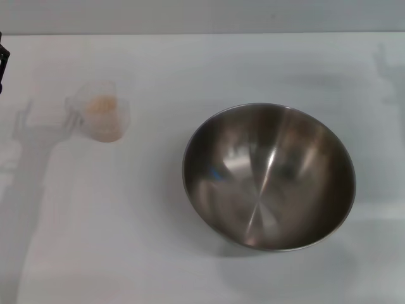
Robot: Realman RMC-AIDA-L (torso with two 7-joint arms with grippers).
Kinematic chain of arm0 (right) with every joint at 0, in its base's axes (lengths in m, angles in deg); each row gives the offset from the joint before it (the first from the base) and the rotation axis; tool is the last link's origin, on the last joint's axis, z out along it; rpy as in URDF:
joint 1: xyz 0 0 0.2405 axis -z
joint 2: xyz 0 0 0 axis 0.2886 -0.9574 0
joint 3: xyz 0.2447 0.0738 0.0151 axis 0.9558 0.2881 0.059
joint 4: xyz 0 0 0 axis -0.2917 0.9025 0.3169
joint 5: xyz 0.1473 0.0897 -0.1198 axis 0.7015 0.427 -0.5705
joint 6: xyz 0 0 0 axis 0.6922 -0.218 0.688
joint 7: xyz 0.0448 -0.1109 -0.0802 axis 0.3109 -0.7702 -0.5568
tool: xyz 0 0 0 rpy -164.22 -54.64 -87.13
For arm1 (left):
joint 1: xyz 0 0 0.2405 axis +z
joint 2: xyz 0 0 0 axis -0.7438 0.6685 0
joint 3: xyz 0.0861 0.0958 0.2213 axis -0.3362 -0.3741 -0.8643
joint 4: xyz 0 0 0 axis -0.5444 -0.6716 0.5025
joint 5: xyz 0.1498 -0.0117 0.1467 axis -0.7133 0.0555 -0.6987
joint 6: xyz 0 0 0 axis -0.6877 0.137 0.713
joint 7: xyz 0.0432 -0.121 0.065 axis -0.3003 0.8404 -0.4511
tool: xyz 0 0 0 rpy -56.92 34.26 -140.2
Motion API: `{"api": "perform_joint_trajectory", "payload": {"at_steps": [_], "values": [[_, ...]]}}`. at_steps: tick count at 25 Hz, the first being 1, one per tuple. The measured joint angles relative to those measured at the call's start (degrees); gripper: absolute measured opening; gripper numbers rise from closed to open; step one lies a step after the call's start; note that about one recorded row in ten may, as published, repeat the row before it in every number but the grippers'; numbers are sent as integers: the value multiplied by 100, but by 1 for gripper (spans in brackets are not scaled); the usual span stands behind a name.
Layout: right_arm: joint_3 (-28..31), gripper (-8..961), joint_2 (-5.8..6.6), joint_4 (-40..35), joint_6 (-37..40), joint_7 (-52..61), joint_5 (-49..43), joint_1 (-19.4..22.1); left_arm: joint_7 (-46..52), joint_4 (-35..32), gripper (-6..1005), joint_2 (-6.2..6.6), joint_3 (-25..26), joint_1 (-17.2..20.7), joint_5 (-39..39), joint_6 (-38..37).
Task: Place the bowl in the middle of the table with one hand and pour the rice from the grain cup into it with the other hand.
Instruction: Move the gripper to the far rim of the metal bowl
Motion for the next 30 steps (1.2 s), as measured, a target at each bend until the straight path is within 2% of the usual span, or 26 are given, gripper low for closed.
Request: {"api": "perform_joint_trajectory", "payload": {"at_steps": [1, 2, 3, 4, 6, 7, 8, 11, 12, 13, 14, 16, 17, 18, 21, 22, 23, 26, 27, 28, 30], "values": [[-4, 714, 83, 374, -411, 0, -25, 118, 0, -2, 827, 0, 1, 0, 0, 0], [37, 714, 260, 1187, -1400, 0, -167, 372, 0, -4, 827, 0, 1, 1, 0, 2], [37, 714, 260, 1187, -1400, 0, -167, 372, 0, -4, 827, 0, 1, 1, 0, 2], [99, 714, 355, 1659, -1982, -1, -280, 508, 0, -6, 827, 1, 1, 3, -1, 3], [292, 711, 454, 2412, -3002, -2, -515, 673, 0, -15, 827, 4, 1, 5, -1, 4], [564, 709, 492, 3147, -4194, -4, -796, 818, 0, -24, 827, 6, 1, 3, 1, 3], [564, 709, 492, 3147, -4194, -4, -796, 818, 0, -24, 827, 6, 1, 3, 1, 3], [1009, 710, 483, 4265, -6120, -19, -1118, 980, 0, -31, 826, 8, -2, 0, 0, -10], [1266, 710, 471, 4908, -7343, -105, -1183, 1009, 0, -29, 826, 9, -5, 0, -1, -27], [1417, 710, 459, 5205, -8003, -207, -1187, 988, 0, -29, 826, 9, -5, 0, -1, -27], [1417, 710, 459, 5205, -8003, -207, -1187, 988, 0, -28, 826, 9, -4, 0, 0, -35], [1754, 710, 399, 5709, -9209, -478, -1159, 874, 0, -19, 826, 10, 9, 1, 1, -52], [2179, 709, 271, 6117, -10546, -833, -1099, 667, 0, -17, 826, 11, 13, 0, 0, -57], [2179, 709, 271, 6117, -10546, -833, -1099, 667, 0, -14, 826, 14, 17, 1, -2, -61], [2928, 709, 55, 6505, -12366, -1393, -917, 248, 0, -25, 826, 17, 23, 0, -1, -65], [3397, 710, -45, 6656, -13387, -1625, -784, -59, 0, -33, 826, 18, 27, -1, 0, -66], [3397, 710, -45, 6656, -13387, -1625, -784, -59, 0, -38, 826, 19, 30, -5, -1, -67], [3800, 710, -50, 6728, -14403, -1755, -705, -397, 0, -40, 825, 24, 38, -6, -1, -68], [3947, 710, -7, 6693, -14910, -1900, -698, -564, 0, -41, 825, 26, 40, -6, -1, -68], [3947, 710, -7, 6693, -14910, -1900, -698, -564, 0, -41, 825, 26, 40, -6, -1, -68], [4101, 710, 51, 6570, -15386, -2127, -704, -755, 0, -55, 825, 29, 54, -8, 0, -75]]}}
